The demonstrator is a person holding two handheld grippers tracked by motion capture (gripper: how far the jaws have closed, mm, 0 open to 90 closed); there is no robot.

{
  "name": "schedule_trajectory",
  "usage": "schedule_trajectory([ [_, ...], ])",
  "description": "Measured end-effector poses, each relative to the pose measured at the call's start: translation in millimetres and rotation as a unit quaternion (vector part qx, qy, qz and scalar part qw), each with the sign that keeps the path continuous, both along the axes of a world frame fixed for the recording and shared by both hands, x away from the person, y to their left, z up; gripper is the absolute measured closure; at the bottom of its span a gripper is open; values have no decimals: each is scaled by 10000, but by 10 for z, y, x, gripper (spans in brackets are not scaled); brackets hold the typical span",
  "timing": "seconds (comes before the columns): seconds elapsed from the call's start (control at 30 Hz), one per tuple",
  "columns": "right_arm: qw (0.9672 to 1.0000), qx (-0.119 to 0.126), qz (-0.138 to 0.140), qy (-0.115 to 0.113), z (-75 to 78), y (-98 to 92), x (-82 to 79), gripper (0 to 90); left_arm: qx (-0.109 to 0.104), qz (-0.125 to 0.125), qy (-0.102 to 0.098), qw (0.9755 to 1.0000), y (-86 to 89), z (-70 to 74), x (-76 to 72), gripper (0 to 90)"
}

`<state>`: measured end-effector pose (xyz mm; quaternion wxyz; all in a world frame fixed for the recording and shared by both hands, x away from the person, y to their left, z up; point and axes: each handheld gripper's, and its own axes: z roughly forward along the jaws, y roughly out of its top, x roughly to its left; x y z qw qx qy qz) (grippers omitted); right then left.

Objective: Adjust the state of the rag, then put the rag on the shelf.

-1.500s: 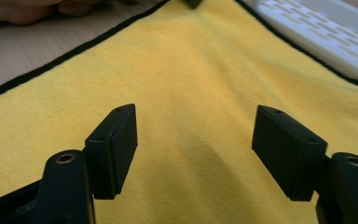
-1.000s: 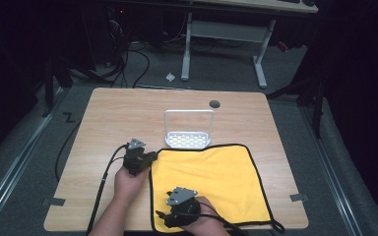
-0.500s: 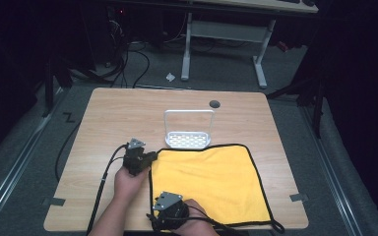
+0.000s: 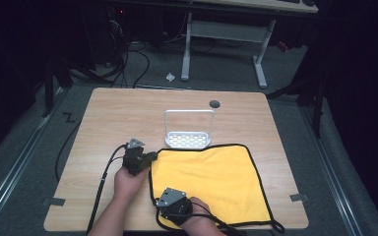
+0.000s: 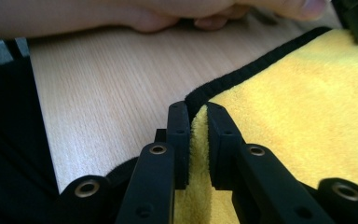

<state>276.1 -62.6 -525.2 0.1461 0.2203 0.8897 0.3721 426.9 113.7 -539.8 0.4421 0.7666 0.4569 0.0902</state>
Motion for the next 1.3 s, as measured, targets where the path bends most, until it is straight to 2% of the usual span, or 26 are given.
schedule_trajectory([
  [0.17,9999,119,11,-86,54,-52,-11,815,-6,-4,0,10000,3,1,-8,828],
  [0.33,9998,119,37,-133,66,-55,-1,815,-97,20,32,9999,23,-1,-4,828],
  [0.5,9994,284,-10,-199,137,-72,-10,815,-285,77,15,9996,56,4,-1,829],
  [0.57,9993,250,-10,-274,164,-51,-28,815,-454,122,-1,9989,91,10,-5,830],
  [0.6,9991,266,10,-333,197,-25,-43,815,-627,167,-4,9979,133,16,-5,832],
  [0.63,9991,266,10,-333,197,-25,-43,815,-627,167,-4,9979,133,16,-5,835],
  [0.67,9988,294,32,-398,229,4,-54,815,-742,240,12,9970,159,25,-6,837],
  [0.8,9979,387,58,-515,295,61,-69,815,-774,334,31,9964,185,52,-25,843],
  [0.87,9978,417,66,-514,309,74,-70,815,-921,441,49,9948,221,91,-41,843],
  [0.93,9972,475,90,-566,345,118,-66,815,-988,517,-37,9938,251,146,-53,844],
  [1.07,9964,591,129,-587,381,170,-54,814,-1075,662,-124,9919,356,223,-87,844],
  [1.1,9963,678,176,-506,408,233,-38,814,-1098,700,-128,9914,394,237,-102,844],
  [1.2,9955,745,281,-506,458,376,-34,814,-1072,901,-166,9900,601,315,-179,845],
  [1.23,9955,745,281,-506,458,376,-34,814,-1072,901,-166,9900,601,315,-179,845],
  [1.3,9941,810,389,-600,497,485,-49,814,-1046,1024,-227,9890,743,361,-241,845],
])
